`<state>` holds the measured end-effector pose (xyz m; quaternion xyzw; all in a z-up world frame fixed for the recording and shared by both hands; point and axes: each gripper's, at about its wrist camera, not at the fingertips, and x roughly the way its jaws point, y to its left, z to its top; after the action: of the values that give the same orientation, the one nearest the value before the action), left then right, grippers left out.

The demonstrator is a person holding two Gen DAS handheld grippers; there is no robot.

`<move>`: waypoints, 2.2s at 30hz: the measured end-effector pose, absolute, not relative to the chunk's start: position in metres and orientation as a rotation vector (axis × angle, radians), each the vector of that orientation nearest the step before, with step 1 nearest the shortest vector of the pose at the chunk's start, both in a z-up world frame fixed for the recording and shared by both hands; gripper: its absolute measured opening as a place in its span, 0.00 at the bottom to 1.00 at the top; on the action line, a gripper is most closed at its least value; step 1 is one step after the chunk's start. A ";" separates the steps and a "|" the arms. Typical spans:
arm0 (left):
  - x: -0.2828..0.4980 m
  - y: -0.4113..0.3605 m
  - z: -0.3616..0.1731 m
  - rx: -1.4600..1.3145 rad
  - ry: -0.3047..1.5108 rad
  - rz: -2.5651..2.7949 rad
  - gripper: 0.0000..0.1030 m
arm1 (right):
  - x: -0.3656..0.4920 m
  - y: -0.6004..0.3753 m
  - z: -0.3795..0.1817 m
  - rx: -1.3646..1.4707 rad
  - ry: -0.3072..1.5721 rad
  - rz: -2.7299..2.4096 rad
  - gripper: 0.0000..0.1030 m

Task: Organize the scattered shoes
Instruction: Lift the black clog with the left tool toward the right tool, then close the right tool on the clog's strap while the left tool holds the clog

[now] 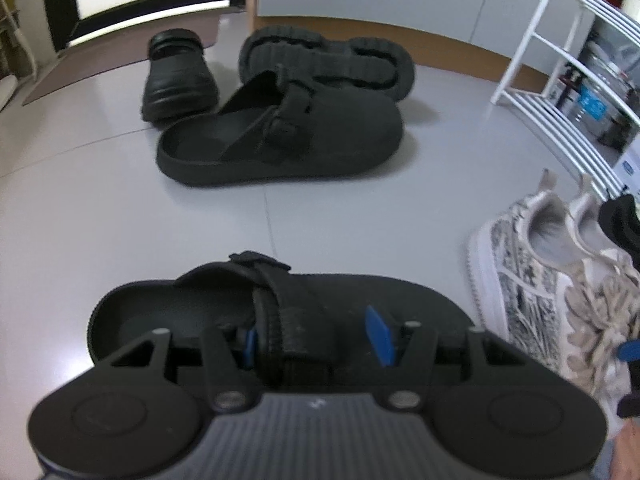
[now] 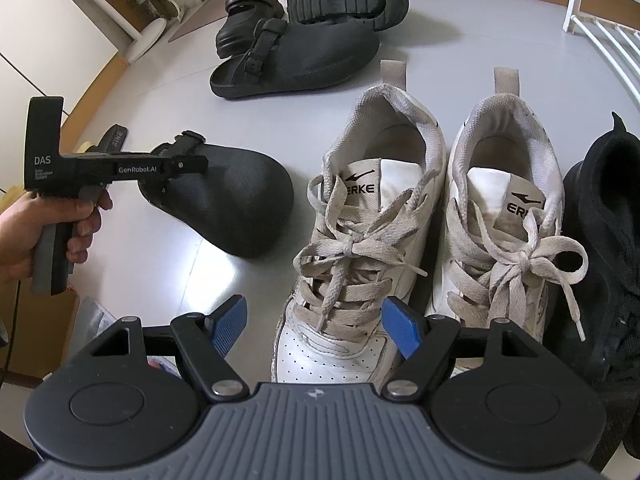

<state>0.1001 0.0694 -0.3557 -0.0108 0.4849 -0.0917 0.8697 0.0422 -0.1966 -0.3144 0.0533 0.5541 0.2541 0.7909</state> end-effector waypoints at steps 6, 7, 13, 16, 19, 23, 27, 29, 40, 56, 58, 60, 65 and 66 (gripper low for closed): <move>0.093 0.059 -0.356 -0.031 1.032 -0.253 0.54 | 0.041 -0.194 -0.313 0.105 1.182 0.557 0.76; 0.093 0.058 -0.356 -0.037 1.036 -0.257 0.54 | 0.041 -0.193 -0.313 0.103 1.181 0.558 0.76; 0.094 0.060 -0.347 -0.073 1.078 -0.235 0.66 | 0.041 -0.189 -0.307 0.085 1.155 0.571 0.76; 0.092 0.068 -0.335 -0.075 1.040 -0.205 0.77 | 0.041 -0.187 -0.303 0.070 1.130 0.582 0.76; 0.089 0.083 -0.326 -0.120 1.038 -0.165 0.77 | 0.042 -0.183 -0.301 0.054 1.112 0.595 0.76; 0.082 0.096 -0.320 -0.183 1.037 -0.117 0.77 | 0.049 -0.171 -0.294 0.015 1.091 0.618 0.77; 0.067 0.105 -0.312 -0.246 1.004 -0.067 0.80 | 0.062 -0.153 -0.276 -0.071 1.072 0.677 0.78; 0.063 0.108 -0.310 -0.281 0.994 -0.049 0.83 | 0.067 -0.143 -0.266 -0.121 1.053 0.705 0.82; 0.055 0.137 -0.317 -0.328 1.004 0.017 0.84 | 0.073 -0.087 -0.282 -0.202 1.004 0.832 0.85; 0.055 0.158 -0.329 -0.348 1.047 0.060 0.84 | 0.093 -0.026 -0.332 -0.397 0.964 0.956 0.89; 0.054 0.161 -0.331 -0.352 1.053 0.071 0.84 | 0.096 -0.019 -0.335 -0.410 0.964 0.960 0.89; 0.054 0.163 -0.332 -0.352 1.058 0.078 0.84 | 0.099 -0.011 -0.336 -0.434 0.957 0.976 0.89; 0.054 0.163 -0.336 -0.348 1.073 0.080 0.84 | 0.107 -0.002 -0.334 -0.462 0.930 1.009 0.94; 0.054 0.163 -0.336 -0.350 1.075 0.079 0.84 | 0.110 -0.001 -0.334 -0.465 0.932 1.021 0.96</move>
<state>0.0540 0.1630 -0.3361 -0.1658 0.5090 0.0374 0.8438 0.1101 -0.0012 -0.3344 -0.2123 0.4256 0.4664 0.7459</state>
